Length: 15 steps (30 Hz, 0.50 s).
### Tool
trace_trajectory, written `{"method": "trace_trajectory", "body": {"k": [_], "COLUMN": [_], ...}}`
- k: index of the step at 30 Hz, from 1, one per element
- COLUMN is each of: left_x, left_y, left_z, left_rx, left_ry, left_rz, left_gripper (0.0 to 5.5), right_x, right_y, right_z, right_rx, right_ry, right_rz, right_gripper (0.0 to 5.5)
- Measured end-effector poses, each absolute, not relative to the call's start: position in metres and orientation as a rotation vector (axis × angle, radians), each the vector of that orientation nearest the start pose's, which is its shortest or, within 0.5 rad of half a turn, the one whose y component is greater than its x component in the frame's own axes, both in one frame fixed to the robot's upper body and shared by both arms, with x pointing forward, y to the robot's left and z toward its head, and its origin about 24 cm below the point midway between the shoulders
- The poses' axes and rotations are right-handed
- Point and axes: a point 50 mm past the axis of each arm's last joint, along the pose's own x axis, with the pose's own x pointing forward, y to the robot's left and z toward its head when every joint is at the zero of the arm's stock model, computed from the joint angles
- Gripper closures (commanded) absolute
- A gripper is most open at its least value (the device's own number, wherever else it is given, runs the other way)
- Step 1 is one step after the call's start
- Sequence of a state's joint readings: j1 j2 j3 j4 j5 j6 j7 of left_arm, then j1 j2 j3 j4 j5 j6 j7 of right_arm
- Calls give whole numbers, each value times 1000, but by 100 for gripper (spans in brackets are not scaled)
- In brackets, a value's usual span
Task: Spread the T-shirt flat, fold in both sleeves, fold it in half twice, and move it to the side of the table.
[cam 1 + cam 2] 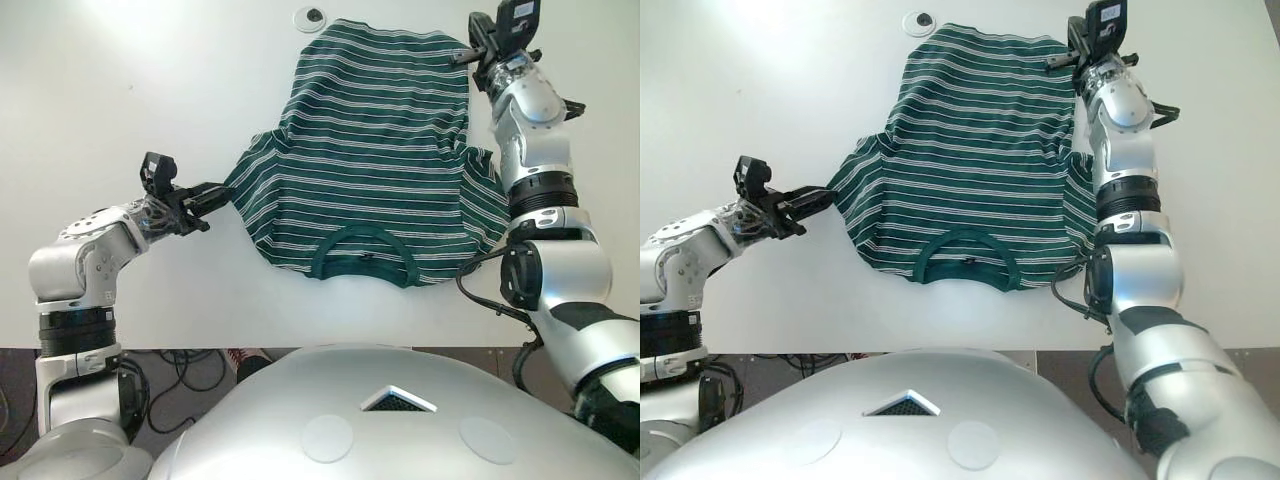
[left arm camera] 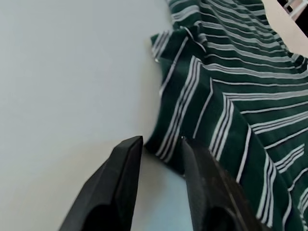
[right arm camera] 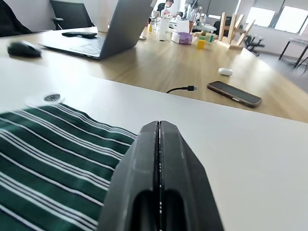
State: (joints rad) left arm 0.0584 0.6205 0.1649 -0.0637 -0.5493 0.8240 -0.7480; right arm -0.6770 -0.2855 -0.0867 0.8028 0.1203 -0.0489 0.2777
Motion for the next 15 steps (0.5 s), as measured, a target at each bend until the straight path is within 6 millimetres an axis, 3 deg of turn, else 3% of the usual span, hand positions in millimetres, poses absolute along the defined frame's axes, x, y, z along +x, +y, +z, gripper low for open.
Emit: {"method": "trace_trajectory", "body": {"k": [3,9,12,15], "left_x": [209,209,207,210], "left_y": [253,256,257,250], "left_z": [37,35,38,55], "left_rx": [-240,-250,-295,-309], "left_ry": [706,704,686,614], "left_rz": [-586,-573,-582,-640], "left_gripper": [435,547,547,547], "right_x": [367,359,356,351], "right_y": [-197,-197,-197,-195], "right_z": [84,75,75,73], "right_rx": [-96,-109,-116,-141], "right_ry": [70,99,106,122], "right_rz": [186,177,177,202], "right_gripper": [550,550,550,550]}}
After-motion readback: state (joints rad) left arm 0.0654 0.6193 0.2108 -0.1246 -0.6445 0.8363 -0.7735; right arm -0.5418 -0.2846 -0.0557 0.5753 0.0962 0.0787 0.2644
